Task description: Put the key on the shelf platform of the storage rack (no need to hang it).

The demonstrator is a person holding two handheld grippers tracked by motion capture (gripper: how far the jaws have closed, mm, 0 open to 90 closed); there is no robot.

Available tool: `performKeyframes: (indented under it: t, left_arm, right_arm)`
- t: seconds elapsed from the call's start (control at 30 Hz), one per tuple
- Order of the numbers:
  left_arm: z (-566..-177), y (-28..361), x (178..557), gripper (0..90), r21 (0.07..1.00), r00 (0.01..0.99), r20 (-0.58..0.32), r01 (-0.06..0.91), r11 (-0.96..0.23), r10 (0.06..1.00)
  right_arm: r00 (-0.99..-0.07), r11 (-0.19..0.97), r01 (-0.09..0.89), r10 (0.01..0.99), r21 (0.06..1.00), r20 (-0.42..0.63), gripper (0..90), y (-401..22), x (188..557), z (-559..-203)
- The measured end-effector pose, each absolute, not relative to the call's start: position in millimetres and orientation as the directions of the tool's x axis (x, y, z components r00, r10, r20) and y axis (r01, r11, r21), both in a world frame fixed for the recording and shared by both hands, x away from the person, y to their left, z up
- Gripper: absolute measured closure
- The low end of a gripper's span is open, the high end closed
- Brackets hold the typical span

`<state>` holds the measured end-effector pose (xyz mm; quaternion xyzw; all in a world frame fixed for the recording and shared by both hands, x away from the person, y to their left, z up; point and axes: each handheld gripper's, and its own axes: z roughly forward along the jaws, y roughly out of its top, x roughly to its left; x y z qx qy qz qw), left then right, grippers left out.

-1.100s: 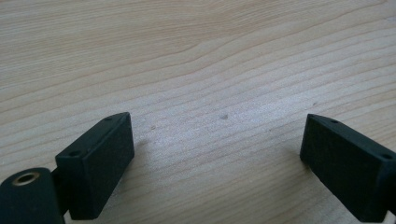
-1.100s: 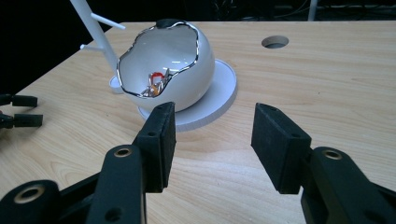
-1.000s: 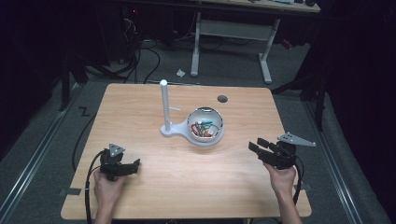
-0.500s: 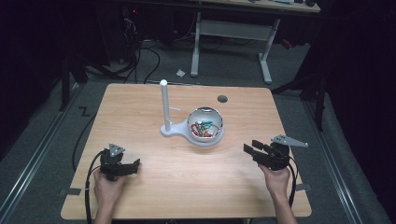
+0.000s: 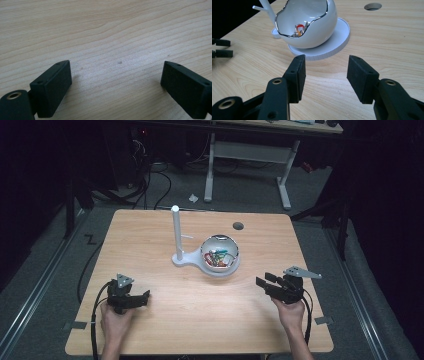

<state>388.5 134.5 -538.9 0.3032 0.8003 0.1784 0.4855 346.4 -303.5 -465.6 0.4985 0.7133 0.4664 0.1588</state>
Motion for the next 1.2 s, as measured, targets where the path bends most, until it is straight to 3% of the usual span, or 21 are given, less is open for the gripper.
performKeyframes:
  t: [1.2]
  left_arm:
    - [-538.9, 134.5, 388.5, 10.1, 0.580, -0.345, -0.669, 0.312, 0.752, 0.659]
  right_arm:
    - [-0.416, 0.147, 0.609, 0.896, 0.779, 0.156, 47.5, -286.6, 358.0, -506.9]
